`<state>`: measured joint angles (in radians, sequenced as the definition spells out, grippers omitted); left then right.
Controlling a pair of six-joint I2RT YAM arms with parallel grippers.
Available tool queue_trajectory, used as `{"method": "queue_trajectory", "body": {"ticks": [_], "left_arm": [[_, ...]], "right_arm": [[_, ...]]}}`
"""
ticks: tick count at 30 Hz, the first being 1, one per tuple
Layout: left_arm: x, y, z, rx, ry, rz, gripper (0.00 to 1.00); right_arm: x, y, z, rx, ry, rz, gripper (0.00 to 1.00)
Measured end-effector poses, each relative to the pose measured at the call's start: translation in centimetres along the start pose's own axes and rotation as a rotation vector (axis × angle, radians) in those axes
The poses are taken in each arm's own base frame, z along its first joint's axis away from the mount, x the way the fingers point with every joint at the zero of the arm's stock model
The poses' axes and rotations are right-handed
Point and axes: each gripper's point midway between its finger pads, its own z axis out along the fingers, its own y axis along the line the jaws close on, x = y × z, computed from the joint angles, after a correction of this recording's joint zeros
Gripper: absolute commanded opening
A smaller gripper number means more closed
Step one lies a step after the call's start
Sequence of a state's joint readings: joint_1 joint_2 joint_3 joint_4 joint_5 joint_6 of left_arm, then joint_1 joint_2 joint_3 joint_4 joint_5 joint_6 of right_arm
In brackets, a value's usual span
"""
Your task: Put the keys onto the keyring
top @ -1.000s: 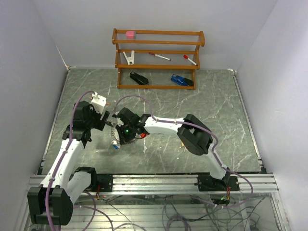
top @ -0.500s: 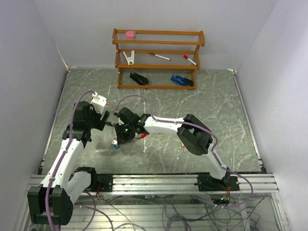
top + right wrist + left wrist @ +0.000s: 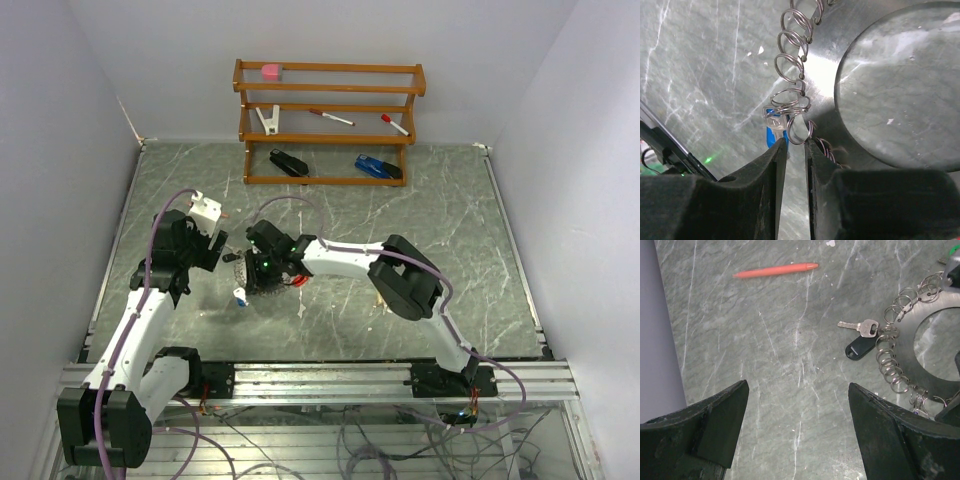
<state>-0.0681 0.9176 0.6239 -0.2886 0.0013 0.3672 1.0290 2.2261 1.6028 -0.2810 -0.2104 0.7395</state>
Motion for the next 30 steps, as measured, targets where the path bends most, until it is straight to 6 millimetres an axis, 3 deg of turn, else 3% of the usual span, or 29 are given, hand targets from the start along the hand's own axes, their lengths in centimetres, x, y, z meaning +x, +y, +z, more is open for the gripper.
{"method": "queue_trajectory", "body": {"ticks": [6,12,19,22,30], "left_arm": [[0.0,0.0,0.0,0.0,-0.001,0.0,0.91],[0.0,0.0,0.0,0.0,-0.001,0.0,0.92],[0.0,0.0,0.0,0.001,-0.002,0.003,0.91],[0.0,0.0,0.0,0.003,-0.003,0.003,0.91],[0.0,-0.1,0.0,0.007,-0.001,0.003,0.91]], "right_arm": [[-0.7,-0.7,-0.1,0.017,-0.011,0.086,0.15],[-0.5,-1.6,-0.6,0.038,0.012,0.123,0.15],[1.3,-5.0,-3.5,0.165,0.088,0.096,0.18],[1.1,-6.0,-5.0,0.206,0.09,0.076,0.19],[1.0,-6.5,-6.3,0.236,0.094,0.057,0.2]]}}
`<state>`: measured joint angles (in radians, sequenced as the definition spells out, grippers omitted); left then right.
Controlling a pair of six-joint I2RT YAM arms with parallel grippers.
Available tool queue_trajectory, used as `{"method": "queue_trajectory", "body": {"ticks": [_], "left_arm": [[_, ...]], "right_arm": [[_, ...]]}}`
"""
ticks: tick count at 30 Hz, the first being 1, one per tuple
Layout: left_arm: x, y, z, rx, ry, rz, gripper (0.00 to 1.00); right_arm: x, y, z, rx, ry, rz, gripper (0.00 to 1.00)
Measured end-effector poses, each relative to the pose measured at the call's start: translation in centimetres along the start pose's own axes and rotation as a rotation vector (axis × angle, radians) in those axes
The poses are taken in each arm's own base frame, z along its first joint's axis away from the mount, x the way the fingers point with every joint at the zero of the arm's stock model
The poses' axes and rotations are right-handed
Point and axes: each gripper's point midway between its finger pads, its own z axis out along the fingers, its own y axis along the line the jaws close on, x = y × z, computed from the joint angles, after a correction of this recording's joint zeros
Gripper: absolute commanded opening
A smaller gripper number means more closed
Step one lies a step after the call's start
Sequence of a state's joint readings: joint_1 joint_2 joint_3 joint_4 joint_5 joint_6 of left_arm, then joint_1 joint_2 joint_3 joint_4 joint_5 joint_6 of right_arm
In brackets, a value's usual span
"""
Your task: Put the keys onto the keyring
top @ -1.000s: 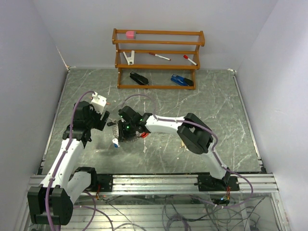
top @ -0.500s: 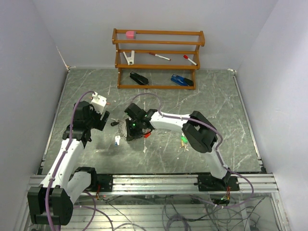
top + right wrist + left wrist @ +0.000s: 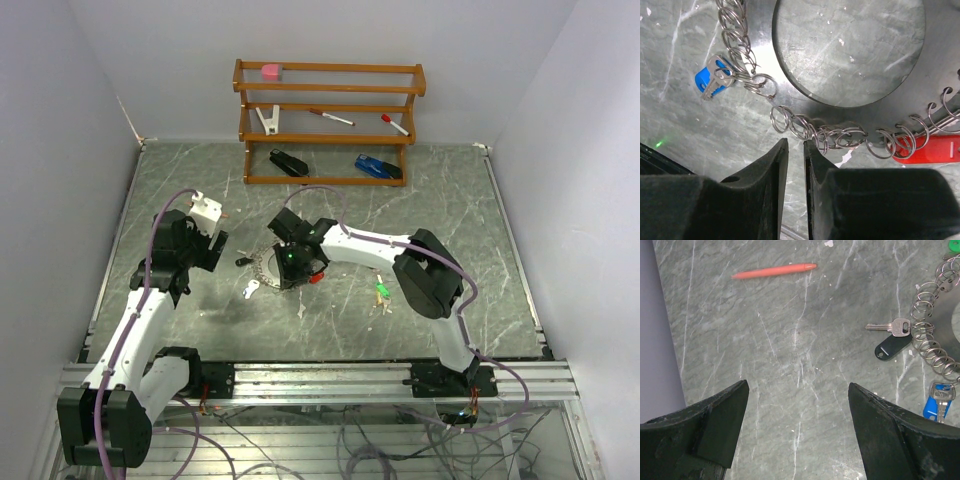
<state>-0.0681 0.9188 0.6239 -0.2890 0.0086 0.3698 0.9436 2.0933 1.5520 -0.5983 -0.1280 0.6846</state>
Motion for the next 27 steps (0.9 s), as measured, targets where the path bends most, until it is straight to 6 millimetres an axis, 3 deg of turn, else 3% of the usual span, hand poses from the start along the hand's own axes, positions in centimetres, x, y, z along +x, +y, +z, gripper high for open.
{"method": "queue_trajectory", "body": {"ticks": [13,19,22,27], "left_arm": [[0.1,-0.1,0.1,0.003,0.006,0.0,0.91],[0.2,-0.1,0.2,0.004,0.009,0.0,0.91],[0.2,-0.1,0.2,0.004,0.009,0.0,0.91],[0.2,-0.1,0.2,0.004,0.009,0.0,0.91]], "right_arm": [[-1.4,1.6,-0.7,-0.044,-0.032,0.015,0.2],[-1.2,1.4,0.4,-0.042,-0.017,0.017,0.21],[-1.0,1.2,1.0,-0.037,-0.005,0.022,0.29],[-0.7,1.4,1.3,-0.05,0.004,0.03,0.31]]}}
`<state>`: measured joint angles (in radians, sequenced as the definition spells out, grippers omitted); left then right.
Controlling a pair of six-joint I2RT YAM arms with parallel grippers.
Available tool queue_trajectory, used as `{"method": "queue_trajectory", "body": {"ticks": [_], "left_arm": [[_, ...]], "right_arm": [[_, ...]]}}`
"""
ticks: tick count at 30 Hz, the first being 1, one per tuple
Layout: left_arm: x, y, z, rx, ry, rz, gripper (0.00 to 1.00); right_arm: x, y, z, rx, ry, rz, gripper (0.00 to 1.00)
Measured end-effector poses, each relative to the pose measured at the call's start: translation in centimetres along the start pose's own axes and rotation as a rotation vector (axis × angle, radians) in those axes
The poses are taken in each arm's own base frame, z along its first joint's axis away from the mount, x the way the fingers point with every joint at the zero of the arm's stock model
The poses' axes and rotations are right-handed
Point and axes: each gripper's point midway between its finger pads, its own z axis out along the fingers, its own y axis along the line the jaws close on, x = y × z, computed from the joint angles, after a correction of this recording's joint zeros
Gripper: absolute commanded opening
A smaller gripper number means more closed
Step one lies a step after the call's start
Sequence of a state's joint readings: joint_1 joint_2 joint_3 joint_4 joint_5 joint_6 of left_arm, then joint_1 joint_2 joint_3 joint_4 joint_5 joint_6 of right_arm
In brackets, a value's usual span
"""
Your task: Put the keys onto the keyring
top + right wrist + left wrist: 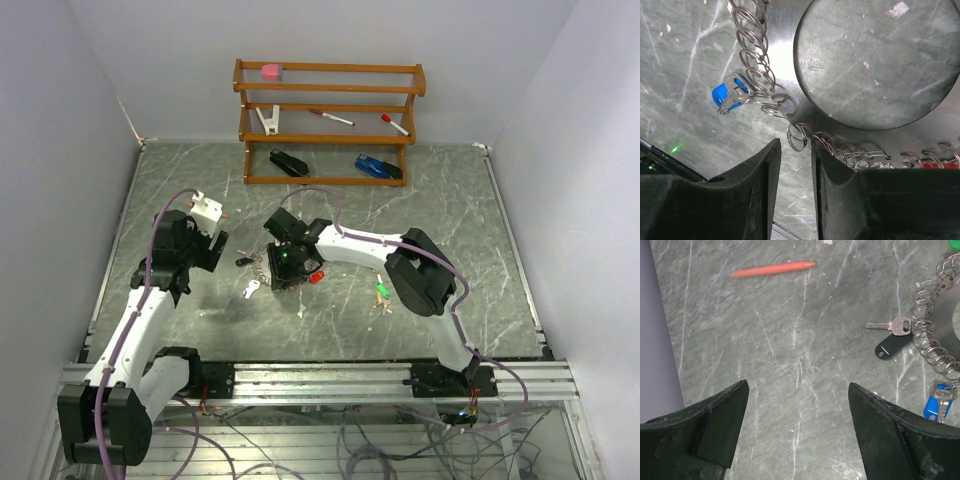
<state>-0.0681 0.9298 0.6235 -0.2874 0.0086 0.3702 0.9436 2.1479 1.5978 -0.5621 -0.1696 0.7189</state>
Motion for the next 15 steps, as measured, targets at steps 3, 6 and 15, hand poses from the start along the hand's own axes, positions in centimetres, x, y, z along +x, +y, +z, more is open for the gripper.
{"method": "queue_trajectory", "body": {"ticks": [3,6,15], "left_arm": [[-0.01,0.0,0.0,0.0,-0.001,0.0,0.91],[0.03,-0.02,0.06,0.001,0.002,0.0,0.91],[0.04,-0.03,0.18,0.002,0.003,0.0,0.91]], "right_arm": [[0.14,0.03,0.15,-0.006,0.005,0.005,0.31],[0.12,0.21,0.3,-0.015,0.005,0.006,0.29],[0.3,0.04,0.58,-0.015,0.008,0.01,0.0]]}}
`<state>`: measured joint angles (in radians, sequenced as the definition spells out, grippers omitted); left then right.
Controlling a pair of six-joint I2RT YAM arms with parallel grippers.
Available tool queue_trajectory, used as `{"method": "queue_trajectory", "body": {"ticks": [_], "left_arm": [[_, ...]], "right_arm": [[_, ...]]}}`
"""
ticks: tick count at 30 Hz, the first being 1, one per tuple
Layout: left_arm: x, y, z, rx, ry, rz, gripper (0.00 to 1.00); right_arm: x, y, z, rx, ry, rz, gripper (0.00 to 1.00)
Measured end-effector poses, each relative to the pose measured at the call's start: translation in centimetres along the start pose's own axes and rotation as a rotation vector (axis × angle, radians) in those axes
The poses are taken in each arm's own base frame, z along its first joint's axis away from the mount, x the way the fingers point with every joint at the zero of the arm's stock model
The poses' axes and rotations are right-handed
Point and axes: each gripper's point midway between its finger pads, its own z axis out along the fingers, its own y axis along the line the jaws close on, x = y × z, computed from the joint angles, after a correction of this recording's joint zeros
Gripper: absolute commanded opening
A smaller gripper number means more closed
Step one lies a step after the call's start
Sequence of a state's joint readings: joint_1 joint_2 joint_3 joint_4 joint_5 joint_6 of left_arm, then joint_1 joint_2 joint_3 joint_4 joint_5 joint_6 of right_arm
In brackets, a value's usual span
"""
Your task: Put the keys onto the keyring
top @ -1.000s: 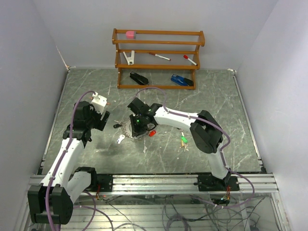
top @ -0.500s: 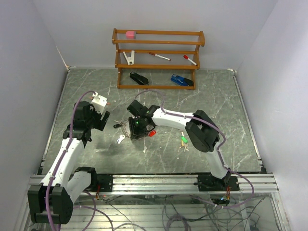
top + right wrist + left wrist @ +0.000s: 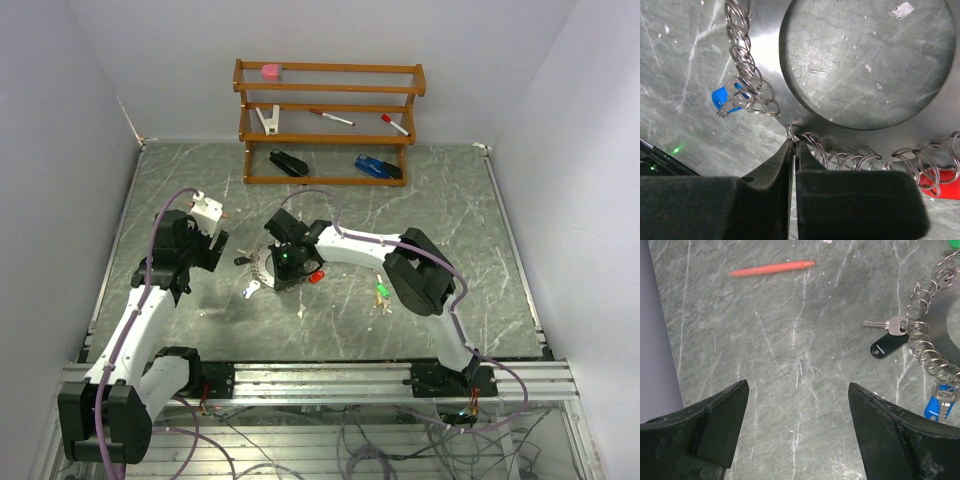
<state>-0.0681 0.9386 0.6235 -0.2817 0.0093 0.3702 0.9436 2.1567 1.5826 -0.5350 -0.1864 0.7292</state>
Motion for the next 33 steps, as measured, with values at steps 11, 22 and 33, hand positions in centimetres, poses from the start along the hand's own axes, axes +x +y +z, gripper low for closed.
{"method": "queue_trajectory", "body": {"ticks": [11,22,33], "left_arm": [[-4.0,-1.1,-1.1,0.128,-0.065,0.001,0.91],[-16.1,-4.2,-4.0,0.478,-0.339,-0.095,0.93],[-20.3,-6.6,-3.4,0.692,-0.399,-0.334,0.96]], "right_arm": [[-1.1,-0.7,-1.1,0.051,-0.059,-0.085,0.0],[-8.9,4.8,-17.4,-0.021,-0.477,-0.374,0.0],[-11.1,7.0,-26.0,-0.079,-0.742,-0.428,0.0]]}}
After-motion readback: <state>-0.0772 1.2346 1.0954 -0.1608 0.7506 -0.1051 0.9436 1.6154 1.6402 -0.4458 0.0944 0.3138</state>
